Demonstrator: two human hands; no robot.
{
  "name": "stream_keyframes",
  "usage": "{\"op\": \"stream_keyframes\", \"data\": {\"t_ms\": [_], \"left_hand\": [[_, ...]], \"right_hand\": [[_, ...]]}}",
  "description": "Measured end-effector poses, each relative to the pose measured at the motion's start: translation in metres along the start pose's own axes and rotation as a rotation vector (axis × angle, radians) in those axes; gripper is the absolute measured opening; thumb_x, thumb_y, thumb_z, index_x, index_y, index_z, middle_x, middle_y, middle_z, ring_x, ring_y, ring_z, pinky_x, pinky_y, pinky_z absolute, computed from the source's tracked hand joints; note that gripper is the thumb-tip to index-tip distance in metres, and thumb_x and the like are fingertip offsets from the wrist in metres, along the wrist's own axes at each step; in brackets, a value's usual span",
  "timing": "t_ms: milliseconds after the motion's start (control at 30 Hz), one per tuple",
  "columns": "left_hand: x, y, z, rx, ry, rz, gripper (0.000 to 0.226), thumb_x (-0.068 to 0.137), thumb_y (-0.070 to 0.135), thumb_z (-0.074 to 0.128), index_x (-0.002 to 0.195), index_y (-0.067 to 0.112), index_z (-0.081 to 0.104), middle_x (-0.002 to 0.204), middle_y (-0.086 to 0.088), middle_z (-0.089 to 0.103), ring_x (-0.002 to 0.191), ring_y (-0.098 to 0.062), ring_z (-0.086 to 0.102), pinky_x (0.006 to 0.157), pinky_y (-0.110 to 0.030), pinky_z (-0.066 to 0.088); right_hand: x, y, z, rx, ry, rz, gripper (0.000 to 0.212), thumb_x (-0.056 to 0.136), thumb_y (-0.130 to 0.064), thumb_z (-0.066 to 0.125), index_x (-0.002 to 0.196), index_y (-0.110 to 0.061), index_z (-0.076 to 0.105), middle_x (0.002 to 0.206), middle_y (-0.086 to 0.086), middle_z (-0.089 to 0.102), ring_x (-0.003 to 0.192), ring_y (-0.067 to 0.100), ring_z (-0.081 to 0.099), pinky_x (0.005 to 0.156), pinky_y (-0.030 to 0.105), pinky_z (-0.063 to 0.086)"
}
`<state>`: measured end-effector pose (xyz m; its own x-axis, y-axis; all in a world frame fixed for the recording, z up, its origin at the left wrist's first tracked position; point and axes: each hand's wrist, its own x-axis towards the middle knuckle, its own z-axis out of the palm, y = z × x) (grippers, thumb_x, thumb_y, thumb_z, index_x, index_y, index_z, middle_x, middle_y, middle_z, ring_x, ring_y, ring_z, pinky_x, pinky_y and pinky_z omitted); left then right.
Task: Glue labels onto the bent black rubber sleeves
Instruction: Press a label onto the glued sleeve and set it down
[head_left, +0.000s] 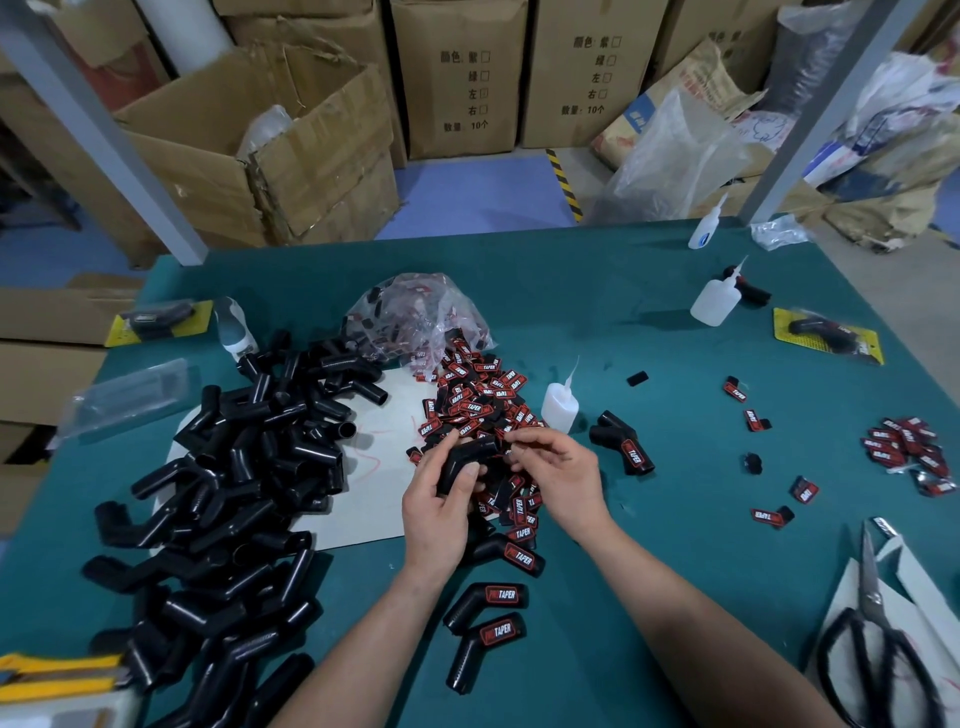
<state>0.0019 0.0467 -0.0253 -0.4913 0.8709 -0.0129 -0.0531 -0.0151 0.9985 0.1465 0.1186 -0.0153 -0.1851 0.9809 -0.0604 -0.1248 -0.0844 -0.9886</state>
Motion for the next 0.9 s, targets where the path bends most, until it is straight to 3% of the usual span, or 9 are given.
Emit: {"op": "stream_keyframes", "data": {"t_ms": [100,267,433,600,767,900], "left_hand": [[-0.0008,0.0007,0.0000,-0.017,0.026,-0.016,0.046,0.098,0.019,0.070,0.125,0.057,0.064,0.116,-0.015,0.073,0.089,-0.020,0.075,0.074,-0.029,0.058],[-0.0026,0.0042,-0.0007,-0.017,0.053,-0.008,0.030,0.092,0.031,0.076,0.115,0.048,0.066,0.102,-0.003,0.077,0.088,-0.019,0.076,0.075,-0.031,0.061],[-0.0020,0.0035,0.0013,-0.035,0.058,-0.070,0.035,0.093,0.016,0.075,0.113,0.044,0.072,0.110,-0.009,0.077,0.089,-0.025,0.075,0.075,-0.038,0.059],[-0.0026,0.0065,0.0018,-0.056,0.060,-0.089,0.036,0.093,0.012,0.074,0.112,0.043,0.073,0.112,-0.014,0.075,0.086,-0.024,0.075,0.073,-0.032,0.060],[-0.0031,0.0051,0.0018,-0.033,0.070,-0.071,0.031,0.087,0.028,0.076,0.115,0.039,0.072,0.110,-0.015,0.076,0.083,-0.021,0.076,0.070,-0.031,0.058],[-0.0022,0.0017,0.0014,-0.017,0.071,-0.036,0.036,0.084,0.034,0.076,0.115,0.051,0.072,0.115,-0.013,0.074,0.092,-0.029,0.076,0.078,-0.041,0.059]], "right_hand": [[-0.0011,0.0043,0.0009,-0.115,-0.036,-0.093,0.030,0.096,0.006,0.061,0.105,-0.018,0.076,0.108,0.004,0.074,0.091,0.022,0.074,0.085,0.025,0.057],[0.0001,0.0068,-0.0033,-0.216,-0.041,-0.201,0.037,0.100,0.003,0.055,0.116,-0.025,0.073,0.106,-0.005,0.066,0.086,0.019,0.069,0.086,0.027,0.056],[-0.0003,0.0056,0.0012,-0.068,0.052,-0.112,0.038,0.093,0.001,0.068,0.100,-0.035,0.078,0.094,-0.006,0.070,0.073,0.013,0.067,0.077,0.021,0.056],[-0.0017,0.0048,-0.0020,-0.086,0.021,-0.170,0.032,0.093,-0.004,0.070,0.097,-0.035,0.077,0.096,-0.002,0.070,0.075,0.013,0.067,0.075,0.023,0.056],[-0.0019,0.0053,-0.0003,-0.141,0.057,-0.267,0.008,0.090,-0.034,0.075,0.098,-0.035,0.077,0.097,-0.002,0.069,0.078,0.013,0.067,0.072,0.029,0.058],[-0.0003,0.0072,-0.0036,-0.207,0.089,-0.361,0.012,0.096,-0.042,0.067,0.106,-0.040,0.074,0.099,-0.007,0.066,0.078,0.018,0.067,0.074,0.033,0.057]]}}
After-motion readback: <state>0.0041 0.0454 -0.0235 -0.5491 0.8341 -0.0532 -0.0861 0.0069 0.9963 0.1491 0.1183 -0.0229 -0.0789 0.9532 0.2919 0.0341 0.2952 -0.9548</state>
